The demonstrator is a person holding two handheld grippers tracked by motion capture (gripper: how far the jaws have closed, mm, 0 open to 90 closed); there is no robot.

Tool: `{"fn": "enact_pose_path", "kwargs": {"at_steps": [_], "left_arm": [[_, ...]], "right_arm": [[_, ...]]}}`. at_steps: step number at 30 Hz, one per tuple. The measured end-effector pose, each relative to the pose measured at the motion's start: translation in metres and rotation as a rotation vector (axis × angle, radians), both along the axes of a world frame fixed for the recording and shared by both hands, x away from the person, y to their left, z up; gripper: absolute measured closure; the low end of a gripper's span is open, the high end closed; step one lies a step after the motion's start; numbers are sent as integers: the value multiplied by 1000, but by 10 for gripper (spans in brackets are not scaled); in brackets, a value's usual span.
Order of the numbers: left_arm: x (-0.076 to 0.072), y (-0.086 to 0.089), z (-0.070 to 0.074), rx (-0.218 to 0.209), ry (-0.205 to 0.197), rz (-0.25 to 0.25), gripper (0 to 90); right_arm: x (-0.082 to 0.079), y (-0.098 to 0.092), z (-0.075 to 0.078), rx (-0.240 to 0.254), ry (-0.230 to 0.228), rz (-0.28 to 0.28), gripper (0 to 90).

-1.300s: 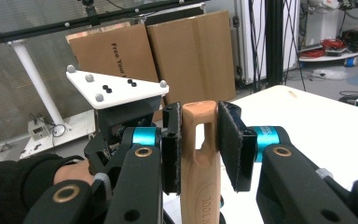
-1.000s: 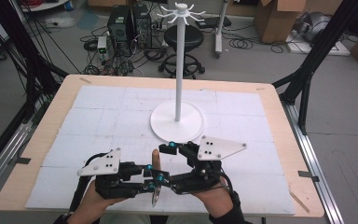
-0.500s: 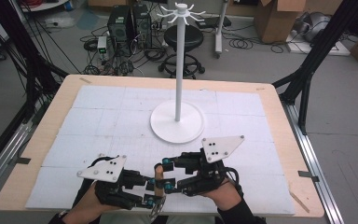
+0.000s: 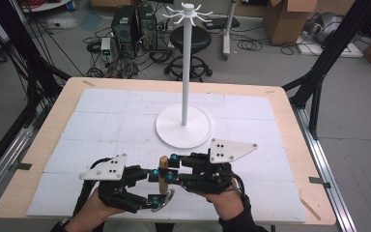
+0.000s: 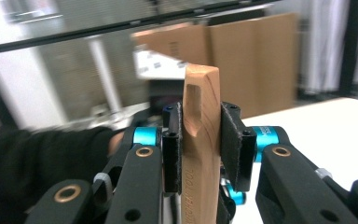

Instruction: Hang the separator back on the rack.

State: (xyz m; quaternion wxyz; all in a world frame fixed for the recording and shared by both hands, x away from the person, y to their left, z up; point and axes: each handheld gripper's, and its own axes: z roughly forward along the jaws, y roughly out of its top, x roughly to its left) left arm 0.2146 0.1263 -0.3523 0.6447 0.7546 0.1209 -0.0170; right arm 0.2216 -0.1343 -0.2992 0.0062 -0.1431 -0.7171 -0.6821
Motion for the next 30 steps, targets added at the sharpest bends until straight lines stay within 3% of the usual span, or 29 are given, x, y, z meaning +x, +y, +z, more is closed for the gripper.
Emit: {"fn": "enact_pose_path", "kwargs": {"at_steps": [3, 6, 9, 15, 19, 25, 30], "left_arm": [[1, 1, -1, 12, -9, 78, 429], [1, 2, -2, 15, -22, 132, 432], [0, 3, -1, 11, -25, 153, 446], [-1, 1, -2, 25, -29, 177, 476], [-2, -1, -3, 46, -33, 189, 506], [-1, 0, -3, 54, -28, 189, 626], [-1, 2, -2, 55, -29, 174, 719]], "right_arm": [[-3, 2, 2, -2, 20, -96, 715], [-8, 5, 3, -21, 8, -179, 715], [-12, 8, 4, -36, -3, -232, 714], [-19, 14, 4, -54, -8, -283, 714], [-20, 19, 3, -46, 11, -287, 714], [-19, 21, 1, -47, 22, -308, 714], [-17, 20, -2, -29, 53, -291, 713]]}}
